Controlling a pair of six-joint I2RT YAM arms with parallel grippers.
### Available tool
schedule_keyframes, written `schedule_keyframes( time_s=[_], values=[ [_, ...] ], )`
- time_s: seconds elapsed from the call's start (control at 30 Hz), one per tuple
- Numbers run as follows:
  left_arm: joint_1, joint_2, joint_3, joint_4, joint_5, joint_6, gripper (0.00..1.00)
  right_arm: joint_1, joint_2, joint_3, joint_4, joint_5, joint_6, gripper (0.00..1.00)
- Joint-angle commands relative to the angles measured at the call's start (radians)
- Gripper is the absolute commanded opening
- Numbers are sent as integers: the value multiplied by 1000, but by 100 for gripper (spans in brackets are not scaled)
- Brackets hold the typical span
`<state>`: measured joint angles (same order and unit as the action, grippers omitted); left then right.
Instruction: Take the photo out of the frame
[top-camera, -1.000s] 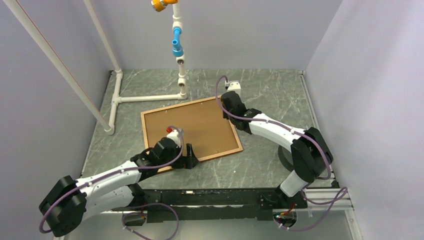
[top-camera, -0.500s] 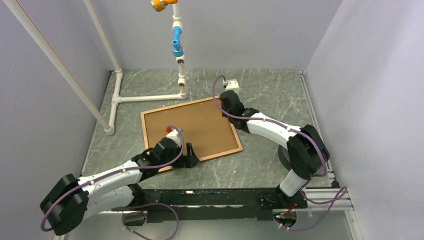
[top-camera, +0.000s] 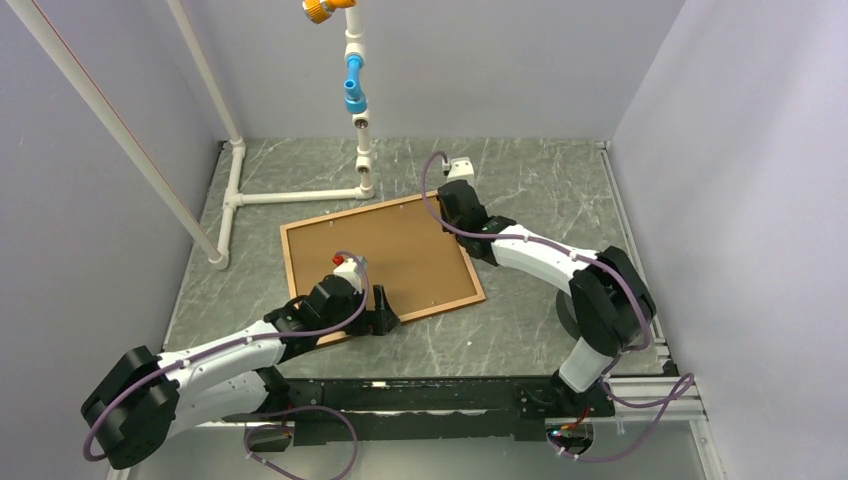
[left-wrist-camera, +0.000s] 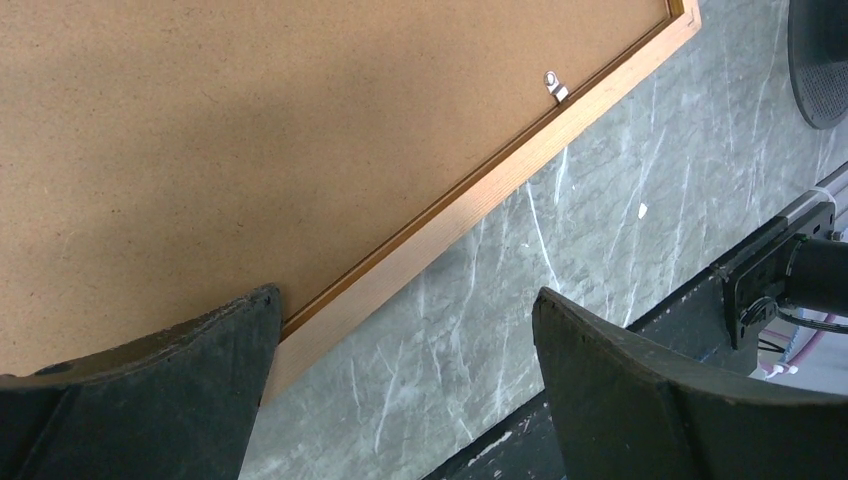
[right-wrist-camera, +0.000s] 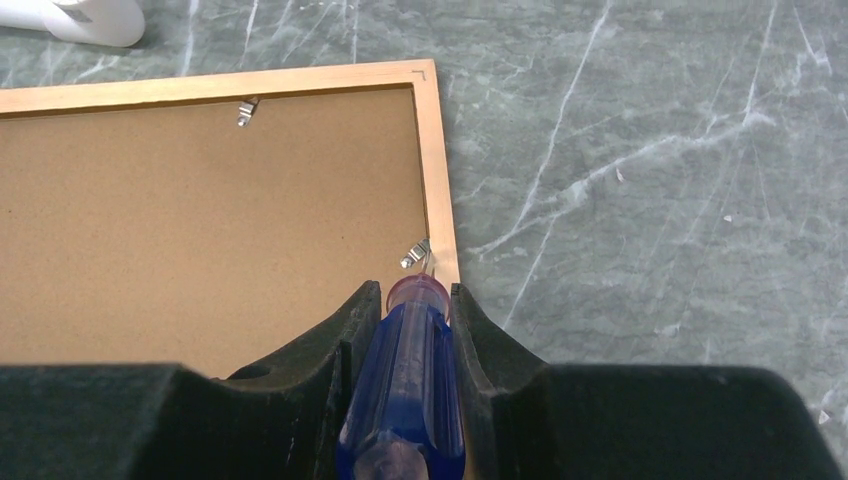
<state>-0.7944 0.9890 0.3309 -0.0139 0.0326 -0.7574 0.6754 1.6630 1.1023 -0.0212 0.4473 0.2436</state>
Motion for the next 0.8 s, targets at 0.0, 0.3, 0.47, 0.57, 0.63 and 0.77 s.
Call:
schedule_keyframes(
  time_s=[0.0,0.3,0.47,0.57,0.63,0.77],
  values=[
    [1,19,-24,6,9,-15,99,4,12,-3,148,-73,-24,0],
    [1,20,-34,6,10,-15,99,20,32,-32,256,-71,-165,0],
    [1,11,1,-7,41,7,99,29,36,-41,291,-51,-208,0],
    [1,-2,44,-27,65,27,97,30,31,-37,289,-46,-205,0],
    [0,-10,68,-36,84,41,97,32,14,-39,291,-44,-193,0],
    [1,5,96,-42,105,55,97,46,-21,14,162,4,-128,0]
  ],
)
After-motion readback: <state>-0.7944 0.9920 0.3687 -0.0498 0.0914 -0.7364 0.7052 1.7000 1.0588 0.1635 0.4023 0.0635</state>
